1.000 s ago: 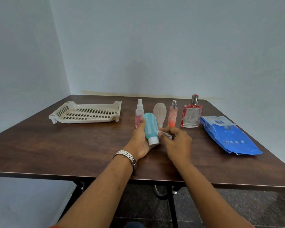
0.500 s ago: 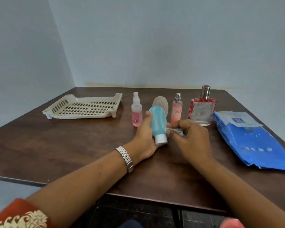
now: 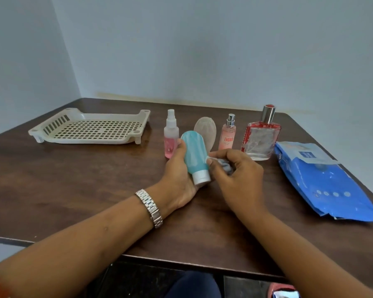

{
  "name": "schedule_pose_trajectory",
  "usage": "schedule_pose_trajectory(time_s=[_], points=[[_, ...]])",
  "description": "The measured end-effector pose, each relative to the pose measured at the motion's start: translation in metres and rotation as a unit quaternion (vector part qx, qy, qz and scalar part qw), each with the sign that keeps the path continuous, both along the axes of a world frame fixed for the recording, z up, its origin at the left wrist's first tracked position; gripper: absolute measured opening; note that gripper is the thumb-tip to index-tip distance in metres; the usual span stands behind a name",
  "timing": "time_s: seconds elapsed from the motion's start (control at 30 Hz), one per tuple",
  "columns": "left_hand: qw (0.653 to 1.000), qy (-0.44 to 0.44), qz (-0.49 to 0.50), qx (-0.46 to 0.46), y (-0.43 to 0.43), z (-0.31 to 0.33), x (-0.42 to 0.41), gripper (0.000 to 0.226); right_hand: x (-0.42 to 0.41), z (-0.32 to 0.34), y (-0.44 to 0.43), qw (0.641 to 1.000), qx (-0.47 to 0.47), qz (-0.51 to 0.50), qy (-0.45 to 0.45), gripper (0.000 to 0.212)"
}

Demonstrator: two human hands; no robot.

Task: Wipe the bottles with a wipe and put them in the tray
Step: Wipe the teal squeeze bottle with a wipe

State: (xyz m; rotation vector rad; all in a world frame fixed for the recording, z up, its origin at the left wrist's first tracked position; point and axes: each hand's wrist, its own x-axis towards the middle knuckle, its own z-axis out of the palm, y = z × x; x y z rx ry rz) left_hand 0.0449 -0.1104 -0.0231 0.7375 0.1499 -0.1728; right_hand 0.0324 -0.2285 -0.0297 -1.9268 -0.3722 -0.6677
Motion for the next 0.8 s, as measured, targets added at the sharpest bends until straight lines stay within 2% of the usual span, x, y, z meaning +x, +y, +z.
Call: schedule_pose_trajectory(time_s=[0.37,0.6,0.8], points=[[1.0,-0.004,-0.009,0.003,-0.011,-0.015,0.018,0.063,-0.005,-0.002,-0.011,1.0,-0.011,-0.014,0.012,0.014],[1.0,-0.011,-0.004,0.004,-0.01,-0.011,0.013,0.06,-0.003,-0.002,-0.007,1.0,-0.02,-0.017,-0.015,0.012],[1.0,-0.022,-0.004,0.009,-0.008,-0.001,0.002,0.05,-0.005,0.0,-0.014,0.995,-0.084,0.007,-0.046,0.015]])
